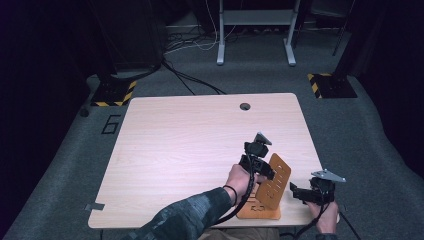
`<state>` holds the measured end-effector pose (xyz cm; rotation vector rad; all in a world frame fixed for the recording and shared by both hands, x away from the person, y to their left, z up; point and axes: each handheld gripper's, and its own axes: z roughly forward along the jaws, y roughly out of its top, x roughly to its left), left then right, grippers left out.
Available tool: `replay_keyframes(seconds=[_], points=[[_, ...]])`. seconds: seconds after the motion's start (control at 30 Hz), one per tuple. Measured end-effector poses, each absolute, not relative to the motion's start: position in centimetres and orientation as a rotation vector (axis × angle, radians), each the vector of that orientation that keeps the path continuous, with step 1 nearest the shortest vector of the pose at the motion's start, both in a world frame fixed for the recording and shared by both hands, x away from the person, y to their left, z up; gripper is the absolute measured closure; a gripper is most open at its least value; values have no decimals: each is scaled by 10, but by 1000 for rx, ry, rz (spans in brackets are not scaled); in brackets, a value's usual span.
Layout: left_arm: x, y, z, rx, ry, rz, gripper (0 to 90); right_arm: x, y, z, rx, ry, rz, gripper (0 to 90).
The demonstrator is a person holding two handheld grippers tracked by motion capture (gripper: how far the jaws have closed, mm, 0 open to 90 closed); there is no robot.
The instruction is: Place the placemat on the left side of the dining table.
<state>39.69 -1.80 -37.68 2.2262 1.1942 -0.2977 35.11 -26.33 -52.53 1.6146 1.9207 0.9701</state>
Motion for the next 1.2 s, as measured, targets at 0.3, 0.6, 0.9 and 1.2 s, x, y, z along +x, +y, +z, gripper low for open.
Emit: replay_keyframes(seconds=[0.3, 0.6, 0.9, 1.2], points=[[412, 15, -365, 2194, 1230, -247, 863, 355, -259, -528, 1600, 1958, 932, 3], [423, 48, -357, 2140, 1264, -209, 863, 356, -253, -529, 1566, 1973, 843, 9], [436, 74, -359, 2099, 1325, -188, 863, 356, -253, -529, 1566, 1974, 844, 8], [451, 103, -356, 2079, 1380, -144, 863, 356, -252, -530, 1569, 1970, 842, 7]])
